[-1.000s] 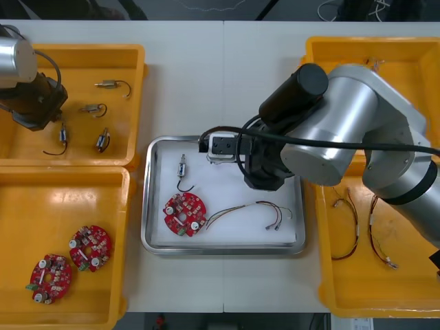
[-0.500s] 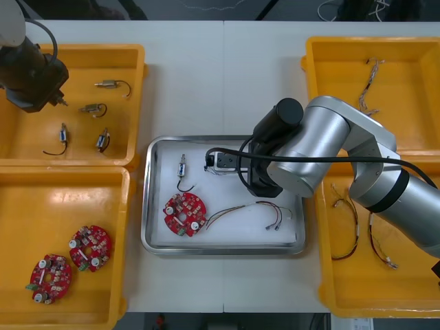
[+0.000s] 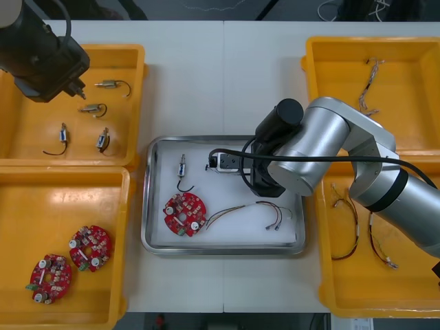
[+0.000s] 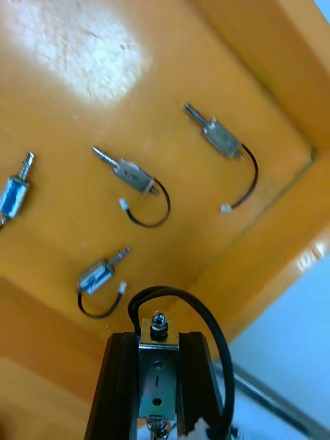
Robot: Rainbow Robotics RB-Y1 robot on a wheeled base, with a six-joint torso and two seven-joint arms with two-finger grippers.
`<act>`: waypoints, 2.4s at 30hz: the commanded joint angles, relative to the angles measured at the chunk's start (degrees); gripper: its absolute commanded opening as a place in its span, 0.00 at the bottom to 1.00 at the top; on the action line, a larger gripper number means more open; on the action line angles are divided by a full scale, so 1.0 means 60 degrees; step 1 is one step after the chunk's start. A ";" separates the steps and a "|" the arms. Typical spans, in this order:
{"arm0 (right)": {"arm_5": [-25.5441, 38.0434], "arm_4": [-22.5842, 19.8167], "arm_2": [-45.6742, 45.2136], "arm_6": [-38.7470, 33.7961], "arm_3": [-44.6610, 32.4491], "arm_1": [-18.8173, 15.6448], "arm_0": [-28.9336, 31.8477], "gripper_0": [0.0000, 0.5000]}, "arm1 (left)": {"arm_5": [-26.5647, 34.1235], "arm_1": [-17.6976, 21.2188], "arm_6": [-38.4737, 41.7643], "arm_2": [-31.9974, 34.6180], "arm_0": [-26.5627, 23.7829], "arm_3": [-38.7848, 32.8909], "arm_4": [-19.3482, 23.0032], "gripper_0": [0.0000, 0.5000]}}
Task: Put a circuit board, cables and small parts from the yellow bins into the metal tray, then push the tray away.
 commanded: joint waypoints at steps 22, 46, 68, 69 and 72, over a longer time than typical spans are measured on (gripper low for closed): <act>0.4787 -0.0937 -0.3743 -0.0439 -0.2462 0.1034 0.0077 1.00 | 0.0842 0.0254 0.0082 -0.0342 0.0521 -0.2254 0.0802 0.00; 0.4787 -0.0219 -0.7434 -0.4292 -0.4659 0.0521 0.1762 1.00 | 0.0754 -0.0669 0.0316 -0.1938 0.0433 -0.3001 0.0597 0.00; 0.4787 -0.0277 -1.0378 -0.6592 -0.4820 0.0243 0.3593 1.00 | -0.1692 -0.2237 0.0272 -0.5220 -0.0050 -0.1477 -0.0443 0.00; 0.4787 -0.0233 -1.0378 -0.6606 -0.4805 0.0228 0.3637 1.00 | -0.1765 -0.2237 0.0258 -0.5263 -0.0050 -0.1404 -0.0458 0.00; 0.4787 0.0045 -1.0393 -0.6636 -0.4805 0.0228 0.3871 1.00 | -0.2117 -0.2310 0.0184 -0.5571 -0.0050 -0.1082 -0.0546 0.00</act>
